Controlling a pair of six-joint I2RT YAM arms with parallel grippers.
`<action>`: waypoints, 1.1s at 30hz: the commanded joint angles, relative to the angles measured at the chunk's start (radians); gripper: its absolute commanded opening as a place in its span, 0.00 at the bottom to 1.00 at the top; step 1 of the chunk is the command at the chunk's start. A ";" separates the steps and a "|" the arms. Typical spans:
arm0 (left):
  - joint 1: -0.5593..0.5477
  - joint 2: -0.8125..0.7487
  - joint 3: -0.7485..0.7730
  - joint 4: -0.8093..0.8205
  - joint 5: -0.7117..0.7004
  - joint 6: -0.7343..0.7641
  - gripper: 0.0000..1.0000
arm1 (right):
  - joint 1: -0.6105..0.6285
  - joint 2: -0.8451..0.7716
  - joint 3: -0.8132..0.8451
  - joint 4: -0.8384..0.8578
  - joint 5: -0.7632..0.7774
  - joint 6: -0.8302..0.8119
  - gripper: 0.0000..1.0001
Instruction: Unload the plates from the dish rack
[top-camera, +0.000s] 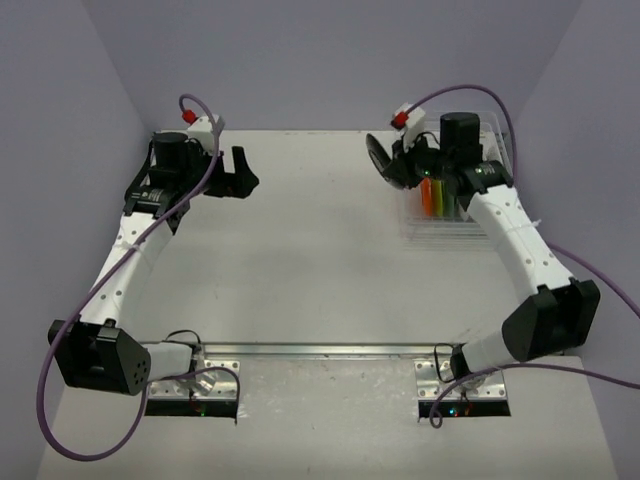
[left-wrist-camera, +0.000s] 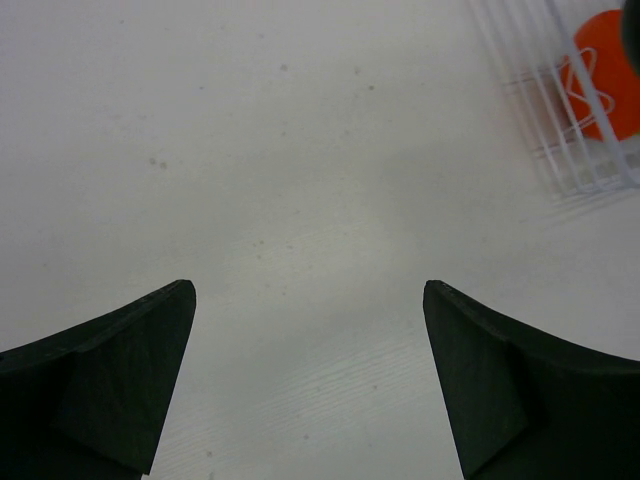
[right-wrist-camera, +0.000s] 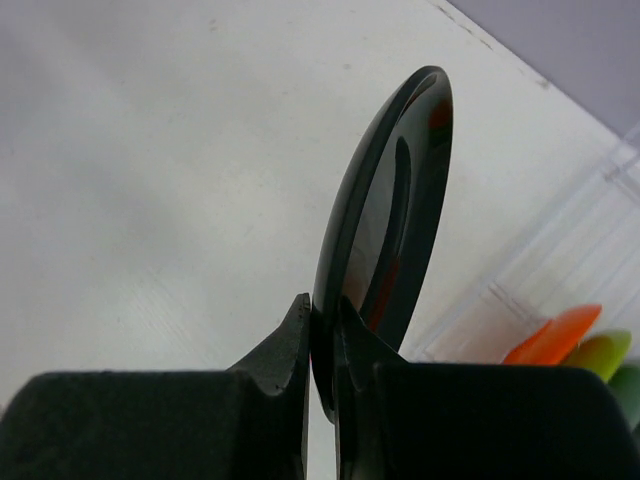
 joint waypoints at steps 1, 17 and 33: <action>-0.004 0.013 0.113 -0.032 0.282 -0.090 0.92 | 0.170 -0.125 -0.141 0.148 0.051 -0.418 0.00; -0.037 0.169 0.112 -0.237 0.540 0.016 0.77 | 0.554 -0.301 -0.793 0.974 0.293 -1.313 0.00; -0.053 0.184 0.050 -0.215 0.540 0.057 0.44 | 0.653 -0.221 -0.840 1.073 0.346 -1.408 0.00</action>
